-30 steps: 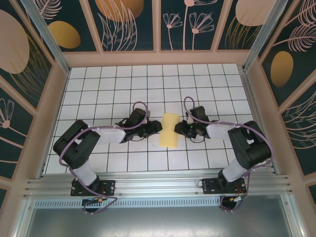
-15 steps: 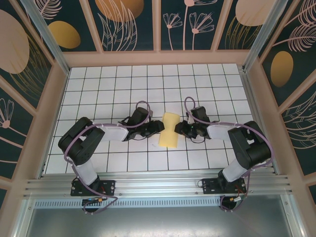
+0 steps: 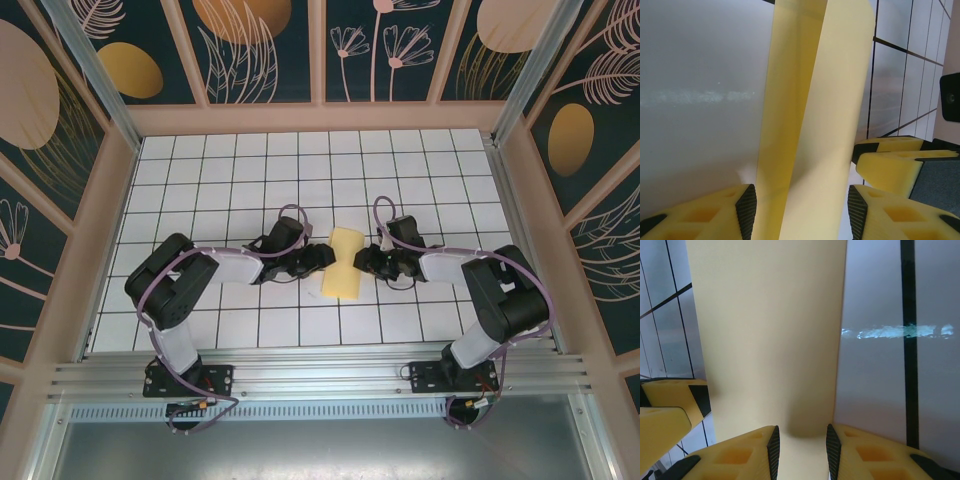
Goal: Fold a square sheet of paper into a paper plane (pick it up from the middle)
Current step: Fold the triangle a second time at the center of the table.
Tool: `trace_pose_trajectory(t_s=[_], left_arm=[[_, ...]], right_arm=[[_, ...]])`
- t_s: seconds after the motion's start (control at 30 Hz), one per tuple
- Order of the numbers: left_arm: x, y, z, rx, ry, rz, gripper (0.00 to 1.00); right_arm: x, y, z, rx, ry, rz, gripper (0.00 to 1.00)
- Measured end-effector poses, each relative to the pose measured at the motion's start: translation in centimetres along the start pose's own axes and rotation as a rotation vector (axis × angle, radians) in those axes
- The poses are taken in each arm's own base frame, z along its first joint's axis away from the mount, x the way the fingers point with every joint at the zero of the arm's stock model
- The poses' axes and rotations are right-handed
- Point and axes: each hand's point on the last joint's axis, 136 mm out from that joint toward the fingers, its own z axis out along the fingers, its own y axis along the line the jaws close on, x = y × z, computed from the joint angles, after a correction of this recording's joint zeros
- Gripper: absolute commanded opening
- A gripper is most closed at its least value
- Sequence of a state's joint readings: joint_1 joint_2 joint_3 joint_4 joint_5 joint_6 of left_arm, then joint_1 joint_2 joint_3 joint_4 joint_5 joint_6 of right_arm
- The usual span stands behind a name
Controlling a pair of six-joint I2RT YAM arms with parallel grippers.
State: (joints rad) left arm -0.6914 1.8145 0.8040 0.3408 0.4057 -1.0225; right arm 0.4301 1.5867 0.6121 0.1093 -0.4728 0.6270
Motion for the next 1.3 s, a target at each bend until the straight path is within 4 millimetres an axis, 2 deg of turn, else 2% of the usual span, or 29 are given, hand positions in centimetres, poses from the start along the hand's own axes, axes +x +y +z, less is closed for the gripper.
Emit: trace_pose_trajectory(t_s=[0.53, 0.97, 1.17, 1.3], left_arm=[[-0.1, -0.8, 0.7, 0.045, 0.031, 0.003, 0.51], [-0.2, -1.5, 0.7, 0.074, 0.031, 0.01, 0.35], [-0.3, -1.6, 0.7, 0.076, 0.03, 0.009, 0.4], [-0.6, -2.3, 0.7, 0.091, 0.026, 0.016, 0.41]], right_arm=[[0.0, 0.0, 0.0, 0.0, 0.0, 0.0, 0.34], [0.0, 0.0, 0.0, 0.0, 0.0, 0.001, 0.34], [0.0, 0.0, 0.0, 0.0, 0.001, 0.001, 0.34], [0.0, 0.0, 0.0, 0.0, 0.001, 0.001, 0.34]])
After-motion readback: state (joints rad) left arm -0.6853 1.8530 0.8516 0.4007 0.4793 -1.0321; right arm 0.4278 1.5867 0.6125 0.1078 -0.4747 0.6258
